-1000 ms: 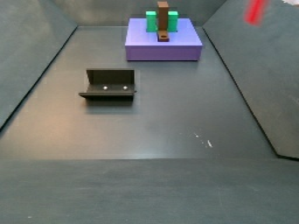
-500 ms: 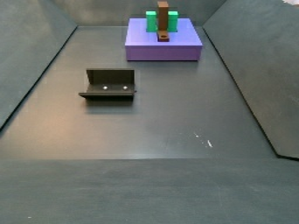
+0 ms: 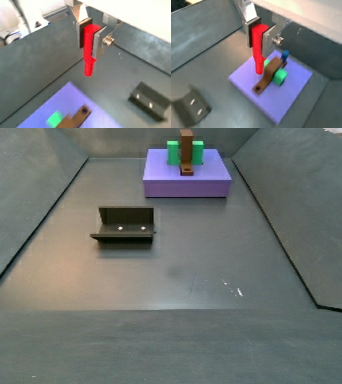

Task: Pick up the red object. Move up. Move to above the board. Insert the red object.
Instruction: Move to above the board, then insert the red object.

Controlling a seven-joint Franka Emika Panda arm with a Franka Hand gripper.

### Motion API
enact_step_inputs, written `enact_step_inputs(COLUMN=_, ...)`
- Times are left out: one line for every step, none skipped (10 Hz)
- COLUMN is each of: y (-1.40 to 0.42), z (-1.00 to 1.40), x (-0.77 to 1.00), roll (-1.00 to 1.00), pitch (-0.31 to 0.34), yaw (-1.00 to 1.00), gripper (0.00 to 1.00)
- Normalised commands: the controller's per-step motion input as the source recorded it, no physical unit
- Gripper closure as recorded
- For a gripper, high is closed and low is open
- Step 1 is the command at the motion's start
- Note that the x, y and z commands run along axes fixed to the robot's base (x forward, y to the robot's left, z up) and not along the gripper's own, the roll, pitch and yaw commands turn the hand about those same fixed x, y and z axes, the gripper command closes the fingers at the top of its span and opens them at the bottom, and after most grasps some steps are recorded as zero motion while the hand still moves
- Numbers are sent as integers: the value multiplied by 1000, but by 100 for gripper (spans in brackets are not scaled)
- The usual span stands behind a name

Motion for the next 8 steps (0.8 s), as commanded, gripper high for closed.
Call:
enact_step_inputs(y=-995, z=117, x=396, roll=3, pitch=150, yaw=8, gripper=100)
enact_step_inputs(y=-484, z=68, x=228, roll=13, pitch=152, yaw=6, gripper=100)
enact_step_inputs(y=-272, z=52, x=137, roll=11, pitch=108, yaw=11, gripper=100)
enact_step_inputs(y=0, z=0, x=0, roll=4, pitch=0, yaw=0, gripper=100)
enact_step_inputs(y=0, z=0, x=0, roll=7, pitch=0, yaw=0, gripper=100)
enact_step_inputs(y=26, z=0, x=0, roll=0, pitch=0, yaw=0, gripper=100)
enact_step_inputs(y=234, z=-114, x=0, roll=0, pitch=0, yaw=-60, gripper=100)
enact_step_inputs(y=354, z=-240, x=0, roll=76, pitch=0, yaw=-57, gripper=100)
